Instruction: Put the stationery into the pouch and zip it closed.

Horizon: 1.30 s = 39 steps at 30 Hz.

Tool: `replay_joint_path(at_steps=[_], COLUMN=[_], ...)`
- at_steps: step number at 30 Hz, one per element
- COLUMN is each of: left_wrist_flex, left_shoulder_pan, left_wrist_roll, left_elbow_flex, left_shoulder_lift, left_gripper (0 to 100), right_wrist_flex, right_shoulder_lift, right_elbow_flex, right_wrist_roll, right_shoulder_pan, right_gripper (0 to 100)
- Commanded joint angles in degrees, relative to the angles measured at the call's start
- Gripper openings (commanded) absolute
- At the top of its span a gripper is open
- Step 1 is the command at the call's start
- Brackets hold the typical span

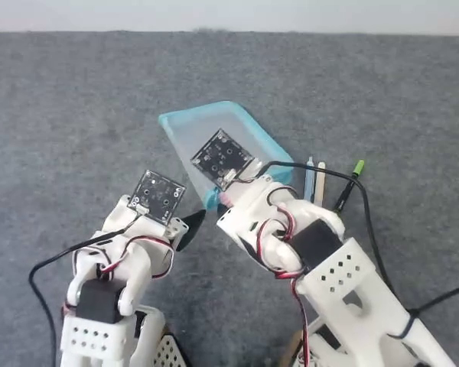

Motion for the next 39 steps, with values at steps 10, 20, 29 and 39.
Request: replay_joint_path(at_steps=[10,20,29,39], left_wrist_flex=[-8.3,-10.7,-12.0,-13.1], left_shoulder_pan=[0.7,-1.8,-6.0,-6.5], left_wrist_roll=[1.4,1.6,1.7,3.1], left_elbow_flex=[2.8,4.0,4.0,4.3], left_shoulder_lift=[-0.8,-0.7,-0.8,-0.7], left_gripper=[29,29,29,29], right_wrist_flex=[1.5,4.5,7.0,8.9], right_shoulder_lift=[-2.1,-2.2,-2.4,-2.8], right_elbow_flex=[-3.4,-3.5,1.8,4.7], right_wrist_roll=[-0.7,1.0,5.5,9.5], right_shoulder_pan=[-3.5,-4.6,0.1,0.5], right_gripper=[0.6,0.6,0.6,0.6])
